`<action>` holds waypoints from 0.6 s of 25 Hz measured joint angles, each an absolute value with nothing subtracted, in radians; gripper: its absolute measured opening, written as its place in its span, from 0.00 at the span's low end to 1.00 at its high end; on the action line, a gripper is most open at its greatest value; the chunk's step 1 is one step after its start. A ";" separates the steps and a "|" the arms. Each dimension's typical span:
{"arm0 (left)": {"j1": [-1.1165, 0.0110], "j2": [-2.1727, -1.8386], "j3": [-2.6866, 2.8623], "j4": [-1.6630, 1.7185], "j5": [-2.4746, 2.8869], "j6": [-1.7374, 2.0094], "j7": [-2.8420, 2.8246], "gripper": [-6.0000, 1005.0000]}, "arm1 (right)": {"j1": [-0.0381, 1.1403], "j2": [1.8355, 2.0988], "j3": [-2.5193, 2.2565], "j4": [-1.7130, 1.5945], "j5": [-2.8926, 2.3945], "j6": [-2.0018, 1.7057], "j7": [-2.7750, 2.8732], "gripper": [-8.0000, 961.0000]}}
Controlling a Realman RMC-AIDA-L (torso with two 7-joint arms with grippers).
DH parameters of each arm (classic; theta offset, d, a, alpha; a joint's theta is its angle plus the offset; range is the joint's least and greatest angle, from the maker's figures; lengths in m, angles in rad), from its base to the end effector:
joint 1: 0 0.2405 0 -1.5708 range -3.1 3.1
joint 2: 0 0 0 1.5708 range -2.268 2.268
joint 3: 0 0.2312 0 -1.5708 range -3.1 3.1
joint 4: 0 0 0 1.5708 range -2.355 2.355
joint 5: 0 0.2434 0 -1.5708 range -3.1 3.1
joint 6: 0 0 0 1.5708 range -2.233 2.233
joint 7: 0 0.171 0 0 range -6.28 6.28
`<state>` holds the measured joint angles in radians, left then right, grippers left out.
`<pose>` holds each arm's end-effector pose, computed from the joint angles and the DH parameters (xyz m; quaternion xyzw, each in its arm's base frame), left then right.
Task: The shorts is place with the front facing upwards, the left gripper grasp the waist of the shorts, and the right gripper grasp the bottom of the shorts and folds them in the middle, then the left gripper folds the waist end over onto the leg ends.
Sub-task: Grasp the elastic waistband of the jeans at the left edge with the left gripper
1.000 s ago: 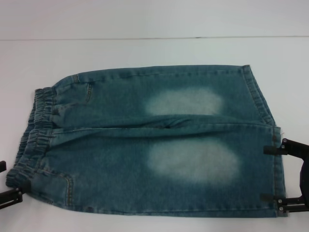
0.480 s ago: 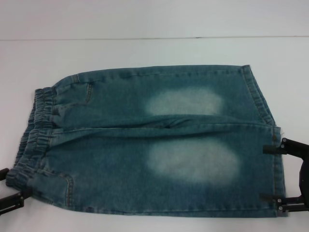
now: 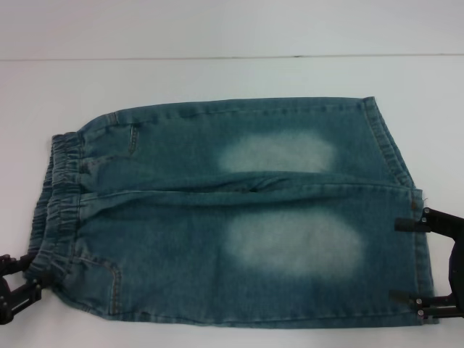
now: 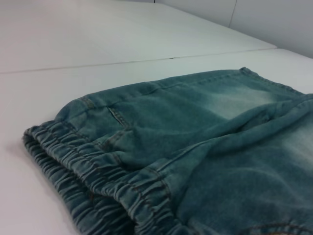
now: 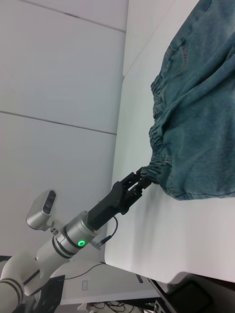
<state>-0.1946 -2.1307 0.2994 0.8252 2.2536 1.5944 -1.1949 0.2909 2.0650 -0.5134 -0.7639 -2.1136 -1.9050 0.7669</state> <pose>-0.3935 0.2376 0.0394 -0.8907 -0.3205 -0.1513 0.2849 0.3100 0.2541 0.0326 -0.9595 -0.0141 0.2297 0.1624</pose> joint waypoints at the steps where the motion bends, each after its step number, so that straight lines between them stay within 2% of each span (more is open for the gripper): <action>1: -0.195 -2.132 0.301 0.825 2.254 1.589 -1.197 0.59 | 0.291 2.065 -0.512 -0.764 -2.114 -1.905 0.767 0.98; 3: -0.195 -2.132 0.302 0.825 2.253 1.571 -1.210 0.49 | 0.290 2.066 -0.510 -0.764 -2.114 -1.905 0.767 0.98; 12: -0.198 -2.138 0.301 0.826 2.268 1.498 -1.255 0.25 | 0.290 2.065 -0.503 -0.774 -2.115 -1.906 0.799 0.98; 15: -0.198 -2.144 0.298 0.834 2.259 1.502 -1.256 0.14 | 0.286 2.065 -0.500 -0.843 -2.126 -1.914 0.859 0.98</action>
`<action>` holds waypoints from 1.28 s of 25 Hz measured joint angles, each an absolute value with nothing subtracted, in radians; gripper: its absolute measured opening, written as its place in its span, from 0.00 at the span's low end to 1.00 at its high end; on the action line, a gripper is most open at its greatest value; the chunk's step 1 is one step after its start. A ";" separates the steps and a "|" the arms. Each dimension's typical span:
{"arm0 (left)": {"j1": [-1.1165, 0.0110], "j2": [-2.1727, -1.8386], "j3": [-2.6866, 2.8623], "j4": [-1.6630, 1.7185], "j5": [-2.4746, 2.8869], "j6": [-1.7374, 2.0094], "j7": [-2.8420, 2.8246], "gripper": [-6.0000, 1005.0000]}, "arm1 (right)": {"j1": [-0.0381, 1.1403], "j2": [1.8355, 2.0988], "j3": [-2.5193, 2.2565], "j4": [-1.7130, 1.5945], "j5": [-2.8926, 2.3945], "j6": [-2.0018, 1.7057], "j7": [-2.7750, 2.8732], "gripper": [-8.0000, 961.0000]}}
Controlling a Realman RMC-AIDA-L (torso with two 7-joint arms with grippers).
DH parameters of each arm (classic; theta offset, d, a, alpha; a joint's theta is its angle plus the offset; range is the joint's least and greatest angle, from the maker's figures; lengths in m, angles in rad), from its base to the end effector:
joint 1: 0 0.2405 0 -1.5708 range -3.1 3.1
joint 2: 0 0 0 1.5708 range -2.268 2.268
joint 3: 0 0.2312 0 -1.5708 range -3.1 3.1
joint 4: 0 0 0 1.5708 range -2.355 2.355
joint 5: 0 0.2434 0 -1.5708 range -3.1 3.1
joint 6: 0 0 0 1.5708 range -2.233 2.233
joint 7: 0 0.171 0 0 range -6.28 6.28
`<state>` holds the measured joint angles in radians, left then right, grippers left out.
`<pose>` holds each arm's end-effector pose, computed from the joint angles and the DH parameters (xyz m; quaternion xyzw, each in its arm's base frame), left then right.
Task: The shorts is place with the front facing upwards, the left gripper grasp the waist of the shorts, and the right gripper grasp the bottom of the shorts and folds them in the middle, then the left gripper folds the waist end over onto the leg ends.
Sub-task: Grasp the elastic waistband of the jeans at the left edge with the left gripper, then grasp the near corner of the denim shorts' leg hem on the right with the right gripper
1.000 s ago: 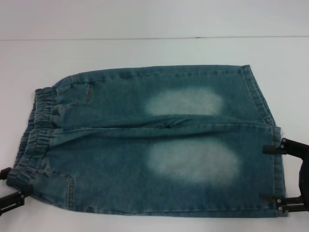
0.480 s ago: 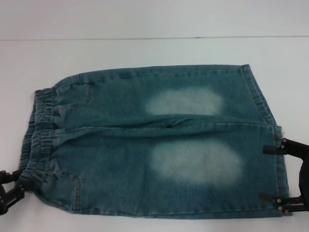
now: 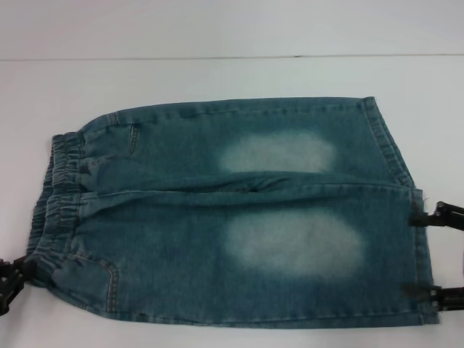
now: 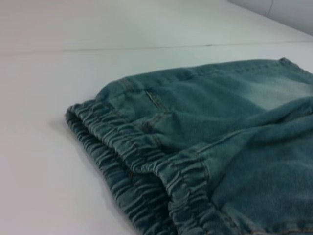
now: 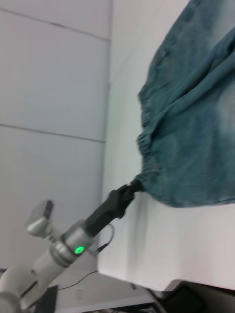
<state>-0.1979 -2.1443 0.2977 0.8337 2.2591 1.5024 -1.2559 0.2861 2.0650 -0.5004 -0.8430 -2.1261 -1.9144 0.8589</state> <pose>-0.4047 0.2443 0.0392 -0.8704 -0.3575 -0.1335 0.3111 0.3111 0.2578 0.0479 -0.9635 0.0096 0.2105 0.1652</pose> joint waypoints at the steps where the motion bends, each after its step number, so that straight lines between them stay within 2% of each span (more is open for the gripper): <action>1: -0.198 -2.147 0.296 0.837 2.255 1.503 -1.256 0.11 | 0.283 2.066 -0.500 -0.884 -2.133 -1.925 0.890 0.98; 2: -0.198 -2.150 0.295 0.841 2.252 1.504 -1.255 0.07 | 0.280 2.067 -0.499 -0.922 -2.140 -1.935 0.919 0.98; 7: -0.197 -2.154 0.294 0.849 2.233 1.530 -1.241 0.06 | 0.274 2.071 -0.530 -1.196 -2.206 -1.986 1.147 0.98; 11: -0.192 -2.154 0.292 0.851 2.221 1.560 -1.230 0.06 | 0.288 2.061 -0.621 -1.339 -2.298 -1.989 1.311 0.98; 16: -0.188 -2.154 0.291 0.858 2.220 1.566 -1.234 0.06 | 0.355 2.053 -0.705 -1.368 -2.482 -1.990 1.428 0.97; 20: -0.188 -2.155 0.285 0.861 2.220 1.567 -1.237 0.06 | 0.386 2.065 -0.826 -1.370 -2.605 -1.988 1.489 0.97; 32: -0.188 -2.155 0.278 0.864 2.218 1.574 -1.238 0.06 | 0.409 2.086 -0.950 -1.351 -2.706 -1.984 1.608 0.86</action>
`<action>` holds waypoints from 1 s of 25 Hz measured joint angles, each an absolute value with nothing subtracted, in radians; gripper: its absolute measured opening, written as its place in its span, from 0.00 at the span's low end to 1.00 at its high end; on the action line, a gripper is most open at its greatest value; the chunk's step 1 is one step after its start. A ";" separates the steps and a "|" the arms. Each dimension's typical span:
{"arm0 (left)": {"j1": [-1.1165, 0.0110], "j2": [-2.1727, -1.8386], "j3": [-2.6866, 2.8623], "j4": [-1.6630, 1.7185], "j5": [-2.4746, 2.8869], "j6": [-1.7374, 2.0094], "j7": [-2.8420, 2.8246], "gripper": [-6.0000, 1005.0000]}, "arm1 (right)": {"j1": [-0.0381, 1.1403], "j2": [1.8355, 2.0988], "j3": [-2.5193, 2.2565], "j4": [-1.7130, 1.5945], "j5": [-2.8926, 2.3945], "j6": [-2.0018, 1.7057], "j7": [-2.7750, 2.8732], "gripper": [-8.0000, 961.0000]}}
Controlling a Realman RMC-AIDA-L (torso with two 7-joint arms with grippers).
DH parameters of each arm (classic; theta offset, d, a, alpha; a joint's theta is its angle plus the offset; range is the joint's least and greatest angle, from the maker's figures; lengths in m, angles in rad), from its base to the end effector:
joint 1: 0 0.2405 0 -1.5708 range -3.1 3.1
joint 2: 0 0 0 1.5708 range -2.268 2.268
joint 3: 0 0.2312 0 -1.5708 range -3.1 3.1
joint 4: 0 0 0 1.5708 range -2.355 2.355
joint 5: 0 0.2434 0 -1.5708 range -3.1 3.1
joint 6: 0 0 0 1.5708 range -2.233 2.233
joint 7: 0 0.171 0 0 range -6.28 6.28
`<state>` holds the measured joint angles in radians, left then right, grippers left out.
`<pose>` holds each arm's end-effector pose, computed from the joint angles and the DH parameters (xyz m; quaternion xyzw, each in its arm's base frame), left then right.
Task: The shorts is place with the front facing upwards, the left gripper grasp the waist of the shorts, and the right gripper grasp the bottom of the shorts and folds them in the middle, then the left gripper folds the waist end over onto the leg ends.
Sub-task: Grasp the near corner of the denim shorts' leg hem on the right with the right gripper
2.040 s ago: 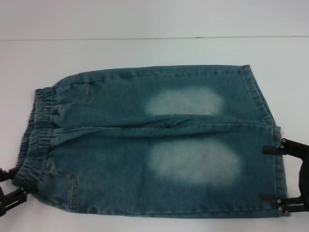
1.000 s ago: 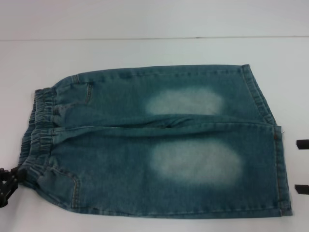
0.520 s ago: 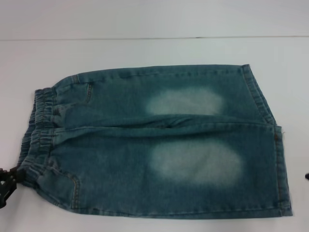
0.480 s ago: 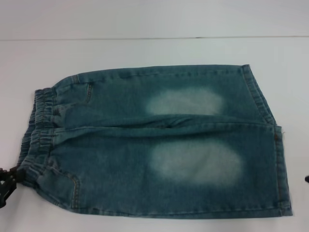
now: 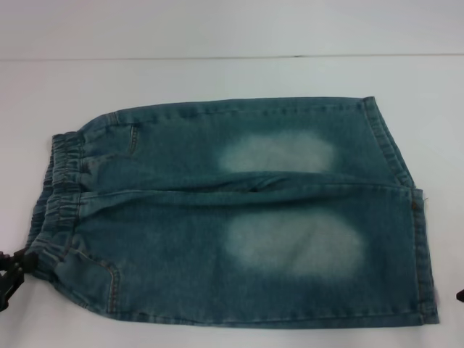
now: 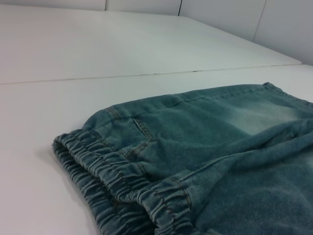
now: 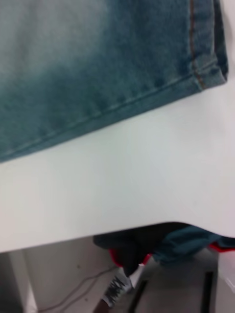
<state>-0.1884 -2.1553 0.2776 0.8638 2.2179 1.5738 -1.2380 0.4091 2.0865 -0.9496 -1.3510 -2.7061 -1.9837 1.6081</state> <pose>-0.3933 0.2414 0.0458 -0.8721 -0.3385 -0.1637 0.3133 0.2776 0.2860 0.0633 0.9658 -0.1648 0.1995 0.0166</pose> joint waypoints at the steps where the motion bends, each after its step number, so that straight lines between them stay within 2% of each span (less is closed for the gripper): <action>1: -0.189 -2.155 0.278 0.864 2.218 1.574 -1.238 0.06 | 0.409 2.087 -0.960 -1.350 -2.707 -1.983 1.616 0.86; 25: -0.188 -2.158 0.281 0.863 2.219 1.572 -1.232 0.06 | 0.441 2.095 -1.115 -1.272 -2.698 -1.880 1.696 0.87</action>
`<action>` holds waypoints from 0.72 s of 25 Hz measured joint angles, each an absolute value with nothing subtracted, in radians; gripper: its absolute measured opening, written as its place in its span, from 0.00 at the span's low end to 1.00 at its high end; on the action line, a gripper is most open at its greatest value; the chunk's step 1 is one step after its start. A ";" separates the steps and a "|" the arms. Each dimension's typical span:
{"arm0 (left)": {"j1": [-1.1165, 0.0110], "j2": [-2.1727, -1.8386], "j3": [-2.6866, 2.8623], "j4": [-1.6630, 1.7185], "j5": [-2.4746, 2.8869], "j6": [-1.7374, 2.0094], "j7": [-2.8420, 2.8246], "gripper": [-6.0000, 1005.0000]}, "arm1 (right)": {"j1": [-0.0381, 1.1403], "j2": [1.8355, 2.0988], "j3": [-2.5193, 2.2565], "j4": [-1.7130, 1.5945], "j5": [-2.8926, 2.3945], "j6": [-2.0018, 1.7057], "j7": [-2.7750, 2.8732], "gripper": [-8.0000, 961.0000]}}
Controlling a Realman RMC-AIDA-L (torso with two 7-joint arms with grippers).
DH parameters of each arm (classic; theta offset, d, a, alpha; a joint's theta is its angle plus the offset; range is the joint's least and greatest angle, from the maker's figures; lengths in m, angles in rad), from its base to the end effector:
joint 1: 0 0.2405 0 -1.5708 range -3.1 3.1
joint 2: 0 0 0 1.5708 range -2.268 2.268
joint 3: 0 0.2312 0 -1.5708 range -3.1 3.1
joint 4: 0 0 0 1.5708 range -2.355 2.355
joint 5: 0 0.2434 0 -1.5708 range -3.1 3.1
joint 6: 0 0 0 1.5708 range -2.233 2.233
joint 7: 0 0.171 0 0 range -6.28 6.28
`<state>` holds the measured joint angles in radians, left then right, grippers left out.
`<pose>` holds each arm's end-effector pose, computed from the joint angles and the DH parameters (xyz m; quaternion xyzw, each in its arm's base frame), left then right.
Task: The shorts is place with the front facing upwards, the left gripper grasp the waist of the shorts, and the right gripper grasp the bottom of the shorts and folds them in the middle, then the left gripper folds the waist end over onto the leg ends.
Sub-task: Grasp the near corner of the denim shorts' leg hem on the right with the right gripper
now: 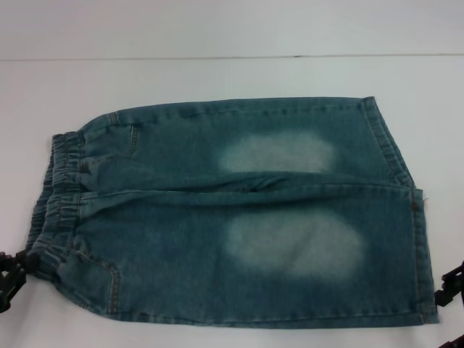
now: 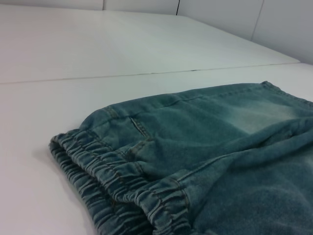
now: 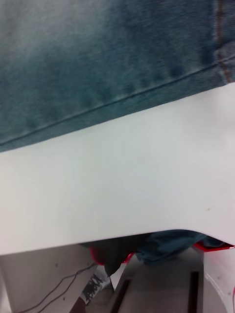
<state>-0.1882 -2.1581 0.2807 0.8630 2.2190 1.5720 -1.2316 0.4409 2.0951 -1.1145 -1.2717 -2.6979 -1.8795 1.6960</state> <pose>-0.3929 0.2413 0.0440 -0.8736 -0.3362 -0.1627 0.3121 0.2680 0.2991 0.0250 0.9611 -0.1495 0.2295 0.0358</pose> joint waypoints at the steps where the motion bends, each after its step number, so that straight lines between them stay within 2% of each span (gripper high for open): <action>1: -0.188 -2.158 0.282 0.862 2.219 1.570 -1.231 0.06 | 0.442 2.095 -1.118 -1.268 -2.691 -1.879 1.692 0.87; 12: -0.191 -2.158 0.278 0.857 2.220 1.565 -1.228 0.06 | 0.435 2.094 -1.119 -1.237 -2.628 -1.833 1.641 0.86; 18: -0.194 -2.158 0.278 0.852 2.219 1.564 -1.227 0.06 | 0.431 2.093 -1.126 -1.222 -2.630 -1.792 1.632 0.79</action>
<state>-0.1938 -2.1583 0.2776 0.8522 2.2187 1.5638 -1.2271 0.4314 2.0935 -1.1256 -1.2220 -2.6300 -1.7921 1.6324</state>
